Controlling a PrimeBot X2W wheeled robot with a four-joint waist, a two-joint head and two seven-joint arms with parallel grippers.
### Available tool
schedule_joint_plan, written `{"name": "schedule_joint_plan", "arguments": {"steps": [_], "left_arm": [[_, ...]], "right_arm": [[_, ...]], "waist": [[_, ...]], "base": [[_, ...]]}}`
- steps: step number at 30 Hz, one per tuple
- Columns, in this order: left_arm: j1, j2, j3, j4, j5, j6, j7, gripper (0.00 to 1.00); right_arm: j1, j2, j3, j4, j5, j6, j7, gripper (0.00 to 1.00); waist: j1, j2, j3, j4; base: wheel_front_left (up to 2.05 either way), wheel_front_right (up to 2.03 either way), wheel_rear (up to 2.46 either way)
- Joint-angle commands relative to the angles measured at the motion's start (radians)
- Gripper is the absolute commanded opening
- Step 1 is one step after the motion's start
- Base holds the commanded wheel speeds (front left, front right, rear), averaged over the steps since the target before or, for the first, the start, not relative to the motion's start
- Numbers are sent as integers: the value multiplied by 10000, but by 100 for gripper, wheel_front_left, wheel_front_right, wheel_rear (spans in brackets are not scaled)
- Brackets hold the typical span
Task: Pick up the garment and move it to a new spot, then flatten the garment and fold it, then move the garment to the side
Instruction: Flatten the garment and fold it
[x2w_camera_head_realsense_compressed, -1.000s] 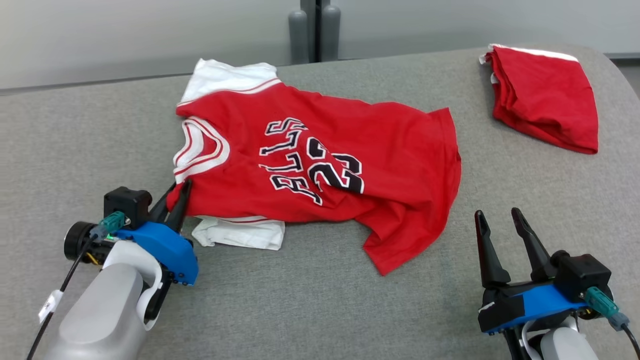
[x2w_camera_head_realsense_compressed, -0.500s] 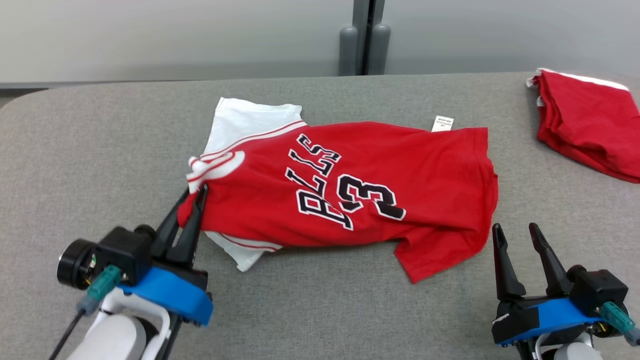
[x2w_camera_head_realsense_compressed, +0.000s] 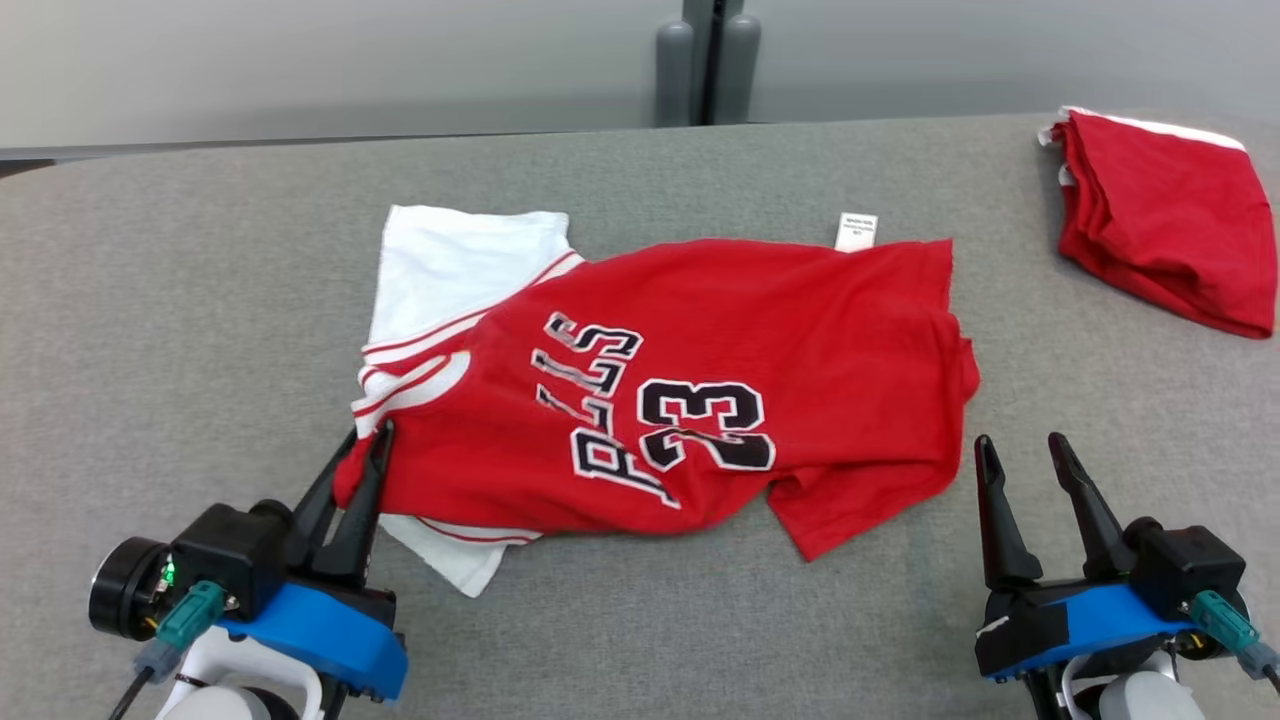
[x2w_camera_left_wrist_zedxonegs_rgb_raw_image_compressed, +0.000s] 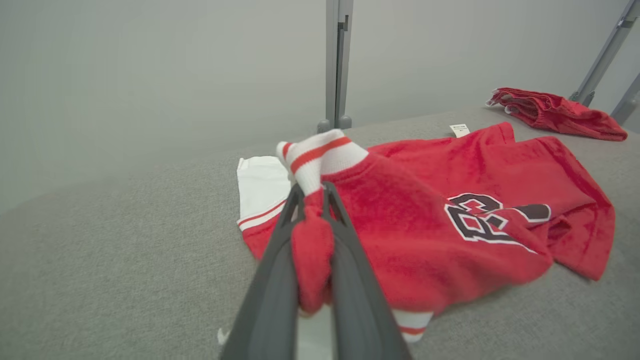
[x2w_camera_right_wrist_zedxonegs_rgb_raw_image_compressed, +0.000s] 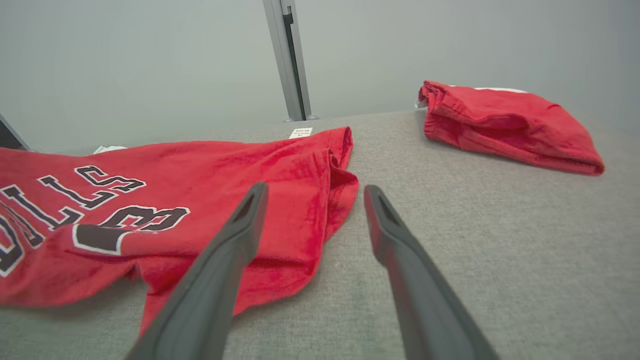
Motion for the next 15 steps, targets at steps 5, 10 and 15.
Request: {"name": "schedule_joint_plan", "arguments": {"steps": [5,10,15], "left_arm": [[-594,-266,63,1536,-199,-526,-633,0],[-1783,-757,153,3436,-338,-1194,-1453,0],[-3062,-1092,166,5322,-149,-1649,-1901,0]], "right_arm": [[-249,-32,18,-7,-90,2,-34,100],[-476,-32,106,56,-105,2,-35,100],[-670,-30,263,159,-75,2,-34,100]], "waist": [[0,0,322,-440],[0,0,597,-781],[0,0,803,-1140]], "base": [[0,0,0],[0,0,0],[0,0,0]]}}
